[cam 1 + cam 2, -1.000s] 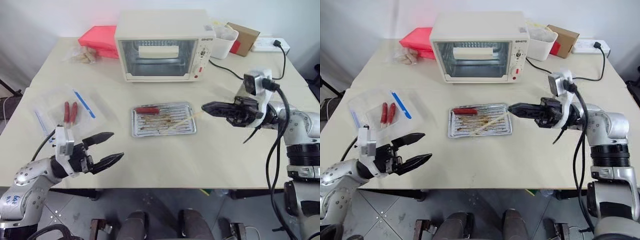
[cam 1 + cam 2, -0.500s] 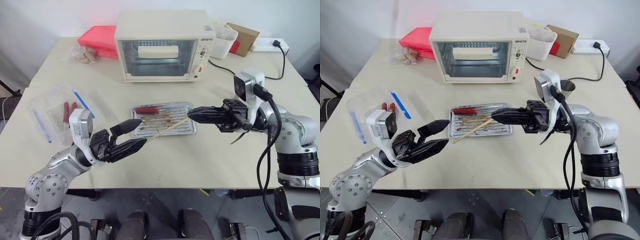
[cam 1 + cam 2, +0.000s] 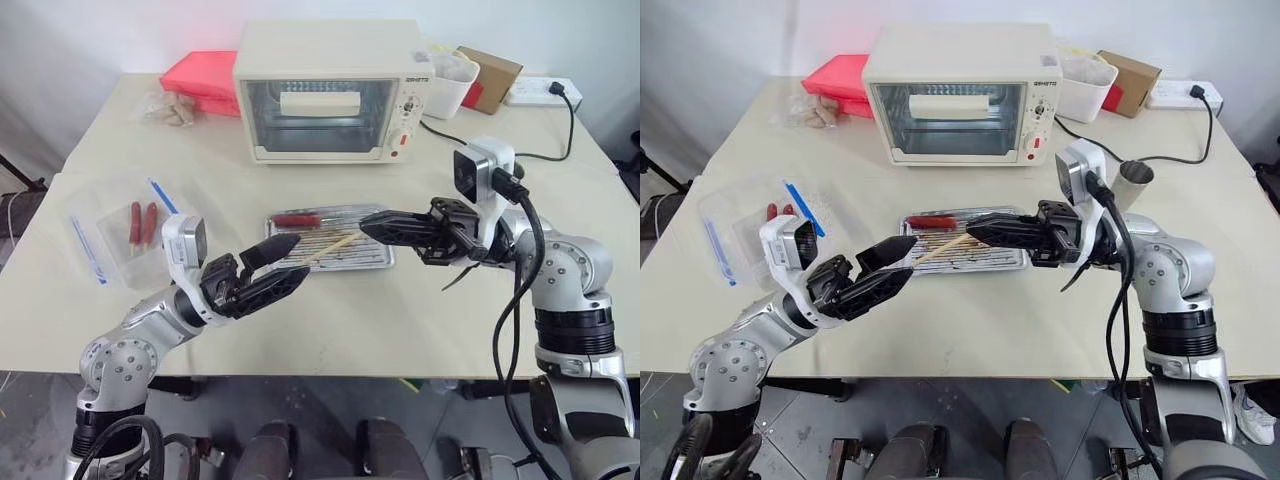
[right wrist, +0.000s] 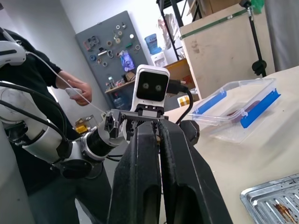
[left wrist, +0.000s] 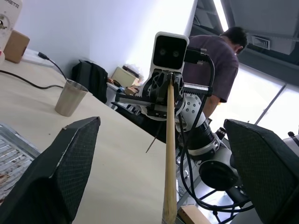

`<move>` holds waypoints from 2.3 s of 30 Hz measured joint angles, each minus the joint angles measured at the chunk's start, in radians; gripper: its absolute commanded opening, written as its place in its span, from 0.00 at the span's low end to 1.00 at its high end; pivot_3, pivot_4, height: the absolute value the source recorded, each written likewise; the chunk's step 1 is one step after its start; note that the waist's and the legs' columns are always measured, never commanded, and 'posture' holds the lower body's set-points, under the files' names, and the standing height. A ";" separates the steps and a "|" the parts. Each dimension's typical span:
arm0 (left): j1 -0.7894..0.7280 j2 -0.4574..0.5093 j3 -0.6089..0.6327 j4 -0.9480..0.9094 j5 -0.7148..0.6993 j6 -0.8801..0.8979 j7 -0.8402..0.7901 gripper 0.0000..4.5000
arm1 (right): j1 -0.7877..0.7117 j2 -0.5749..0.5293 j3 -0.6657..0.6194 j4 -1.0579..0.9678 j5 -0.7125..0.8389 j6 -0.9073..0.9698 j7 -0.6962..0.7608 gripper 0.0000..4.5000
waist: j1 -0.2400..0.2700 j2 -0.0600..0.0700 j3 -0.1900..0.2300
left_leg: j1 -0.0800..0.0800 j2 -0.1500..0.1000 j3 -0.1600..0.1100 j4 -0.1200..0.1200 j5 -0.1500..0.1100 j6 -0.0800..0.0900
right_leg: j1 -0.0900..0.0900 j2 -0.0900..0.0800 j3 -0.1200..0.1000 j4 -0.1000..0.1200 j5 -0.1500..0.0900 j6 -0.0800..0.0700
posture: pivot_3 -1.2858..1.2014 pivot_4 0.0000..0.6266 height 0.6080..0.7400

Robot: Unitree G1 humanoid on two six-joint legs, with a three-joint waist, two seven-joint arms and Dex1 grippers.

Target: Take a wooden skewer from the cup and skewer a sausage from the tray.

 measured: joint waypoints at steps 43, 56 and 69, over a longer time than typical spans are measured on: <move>0.011 -0.002 0.025 0.027 -0.015 0.038 0.048 0.00 | 0.020 -0.044 -0.019 0.000 0.016 0.039 -0.002 1.00 | 0.001 0.000 0.000 | 0.000 0.000 0.000 -0.001 0.000 0.000 | 0.000 0.000 0.001 -0.002 0.000 0.000 | 0.52 0.24 1.00; 0.364 0.096 0.306 -0.045 0.176 -0.209 -0.003 0.00 | 0.226 -0.236 -0.027 0.374 -0.429 -0.653 0.197 1.00 | 0.000 -0.001 0.000 | 0.002 0.001 0.004 -0.007 0.000 0.000 | 0.001 -0.001 0.000 -0.011 0.000 0.000 | 0.52 0.24 1.00; 0.570 0.015 0.442 -0.089 0.270 -0.368 0.080 0.00 | 0.140 -0.160 0.009 0.419 -0.540 -0.774 0.101 1.00 | -0.004 -0.001 0.001 | 0.004 0.003 0.007 -0.007 0.000 0.000 | 0.001 -0.002 0.002 -0.011 0.000 0.000 | 0.52 0.24 1.00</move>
